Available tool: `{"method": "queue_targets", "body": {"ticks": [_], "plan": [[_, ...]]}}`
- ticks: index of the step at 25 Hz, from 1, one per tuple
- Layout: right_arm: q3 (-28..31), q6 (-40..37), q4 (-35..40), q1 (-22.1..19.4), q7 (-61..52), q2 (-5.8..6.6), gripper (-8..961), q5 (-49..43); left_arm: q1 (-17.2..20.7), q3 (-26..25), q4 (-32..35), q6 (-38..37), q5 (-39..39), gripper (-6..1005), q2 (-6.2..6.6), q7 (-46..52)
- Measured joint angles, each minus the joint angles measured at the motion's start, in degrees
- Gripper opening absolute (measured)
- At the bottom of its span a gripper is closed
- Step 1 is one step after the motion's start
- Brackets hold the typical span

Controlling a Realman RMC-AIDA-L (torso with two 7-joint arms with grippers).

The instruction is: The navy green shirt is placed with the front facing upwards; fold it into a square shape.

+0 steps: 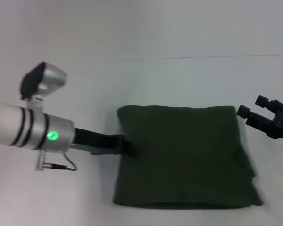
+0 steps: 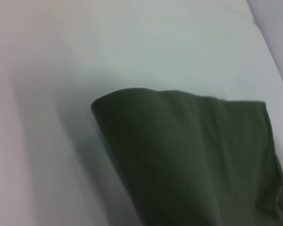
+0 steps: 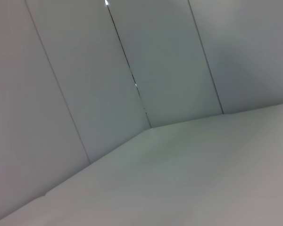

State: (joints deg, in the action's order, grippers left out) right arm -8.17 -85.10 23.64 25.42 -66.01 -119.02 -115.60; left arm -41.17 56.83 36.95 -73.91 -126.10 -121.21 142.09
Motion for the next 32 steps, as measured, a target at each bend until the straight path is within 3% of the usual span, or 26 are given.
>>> {"method": "queue_targets", "body": {"ticks": [6, 18, 26, 32], "plan": [[0.3, 0.3, 0.0, 0.0, 0.1, -0.37, 917, 0.0, 4.8, -6.0, 5.2, -2.8, -0.9, 69, 1.53, -0.2], [0.2, 0.3, -0.4, 0.7, 0.0, -0.42, 915, 0.0, 7.2, -12.9, 6.2, -3.1, -4.4, 70, 1.46, -5.4], [0.1, -0.6, -0.1, 1.1, 0.2, -0.42, 916, 0.0, 8.0, -15.8, 6.4, -2.5, -4.2, 136, 1.5, -8.0], [0.1, -0.8, 0.0, 1.7, 1.3, -0.28, 918, 0.0, 9.0, -21.1, 7.3, -1.4, -3.5, 356, 0.92, -16.6]]}}
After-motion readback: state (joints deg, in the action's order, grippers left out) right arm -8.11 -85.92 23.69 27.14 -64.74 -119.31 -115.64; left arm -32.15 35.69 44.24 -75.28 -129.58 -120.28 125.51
